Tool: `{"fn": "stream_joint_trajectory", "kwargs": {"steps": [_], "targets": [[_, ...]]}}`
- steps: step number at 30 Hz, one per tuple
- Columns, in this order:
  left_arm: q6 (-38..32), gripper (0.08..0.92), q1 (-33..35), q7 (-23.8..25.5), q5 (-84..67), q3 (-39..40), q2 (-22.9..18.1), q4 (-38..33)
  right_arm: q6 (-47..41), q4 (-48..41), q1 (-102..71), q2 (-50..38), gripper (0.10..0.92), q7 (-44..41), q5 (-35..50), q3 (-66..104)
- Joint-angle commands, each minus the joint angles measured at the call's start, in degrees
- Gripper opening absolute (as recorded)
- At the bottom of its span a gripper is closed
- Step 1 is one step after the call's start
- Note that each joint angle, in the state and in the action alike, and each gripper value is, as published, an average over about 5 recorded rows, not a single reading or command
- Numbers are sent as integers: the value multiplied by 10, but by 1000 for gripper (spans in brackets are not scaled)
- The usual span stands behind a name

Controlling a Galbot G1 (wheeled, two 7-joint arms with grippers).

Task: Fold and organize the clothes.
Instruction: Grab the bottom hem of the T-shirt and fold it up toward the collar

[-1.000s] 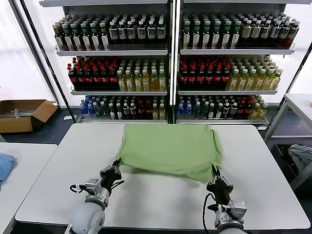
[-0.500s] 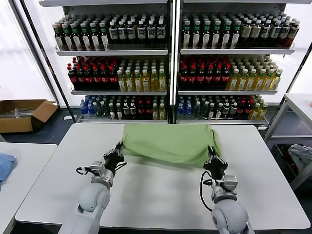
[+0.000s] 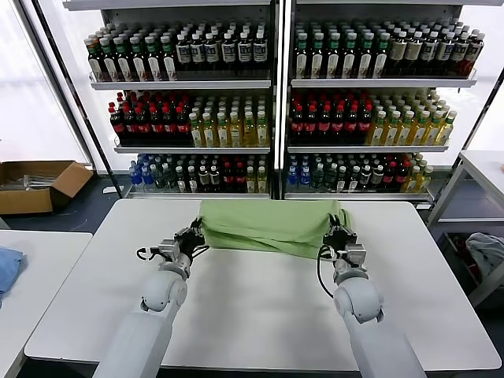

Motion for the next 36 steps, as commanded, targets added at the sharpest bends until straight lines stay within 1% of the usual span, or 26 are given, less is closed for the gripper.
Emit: {"fn": "stream_joint_trajectory", "kwargs": {"steps": [1, 7, 14, 17, 21, 25, 30, 36], "targets": [[6, 84, -54, 0, 9, 8, -5, 90, -7, -101, 70, 10, 106, -4, -2, -17], [10, 84, -52, -2, 18, 5, -8, 86, 0, -142, 105, 35, 106, 0, -5, -11], [10, 84, -44, -5, 33, 2, -9, 72, -4, -146, 112, 49, 107, 3, -16, -11], [19, 103, -34, -6, 40, 3, -6, 42, -15, -131, 108, 52, 148, 14, -6, -7], [42, 199, -17, -7, 39, 7, 1, -23, -46, -79, 94, 52, 258, 47, 44, 5], [60, 320, 3, -14, 28, 10, 7, -80, -62, -13, 65, 41, 379, 78, 78, 13], [80, 459, 26, -25, 14, 8, 9, -134, -68, 41, 38, 34, 518, 104, 85, 18], [102, 632, 69, -29, 24, -11, 19, -169, -89, 123, -31, 11, 683, 117, 79, 24]]}}
